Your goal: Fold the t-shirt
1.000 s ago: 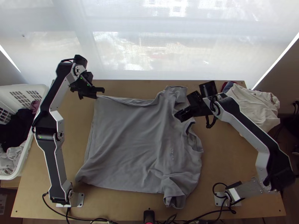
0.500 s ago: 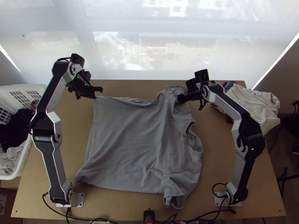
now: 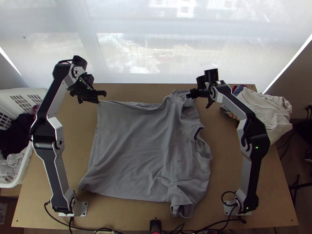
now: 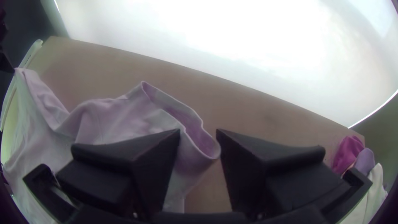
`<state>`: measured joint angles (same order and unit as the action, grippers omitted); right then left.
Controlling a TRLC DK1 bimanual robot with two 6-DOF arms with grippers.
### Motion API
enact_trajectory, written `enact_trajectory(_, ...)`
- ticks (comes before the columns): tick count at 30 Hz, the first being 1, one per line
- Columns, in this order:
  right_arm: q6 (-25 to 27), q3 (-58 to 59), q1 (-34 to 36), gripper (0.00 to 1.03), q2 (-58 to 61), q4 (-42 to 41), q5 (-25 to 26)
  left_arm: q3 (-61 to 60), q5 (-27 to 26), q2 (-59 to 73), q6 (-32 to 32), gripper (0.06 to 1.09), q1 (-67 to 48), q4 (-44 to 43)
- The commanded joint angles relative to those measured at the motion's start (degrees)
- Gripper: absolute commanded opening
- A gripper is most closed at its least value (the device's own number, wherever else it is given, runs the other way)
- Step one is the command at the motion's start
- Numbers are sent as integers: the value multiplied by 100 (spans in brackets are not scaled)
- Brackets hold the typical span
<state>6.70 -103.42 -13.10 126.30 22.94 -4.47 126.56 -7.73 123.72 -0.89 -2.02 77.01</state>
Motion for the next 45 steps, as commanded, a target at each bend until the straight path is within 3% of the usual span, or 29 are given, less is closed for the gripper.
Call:
enact_trajectory(1, 104, -240, -43, 3, 167, 97, 43, 0, -1, -6, 9, 9, 9, 24)
enact_trajectory(23, -55, -654, -8, 3, -343, 475, 34, 0, -10, -111, 18, 9, 62, 68)
enact_trajectory(28, -11, -935, -61, 3, -79, 914, -28, 0, -10, -111, 18, 9, 79, 68)
enact_trajectory(45, -160, -715, -87, 3, -738, 940, -63, -44, -36, -270, -35, 9, 352, 165)
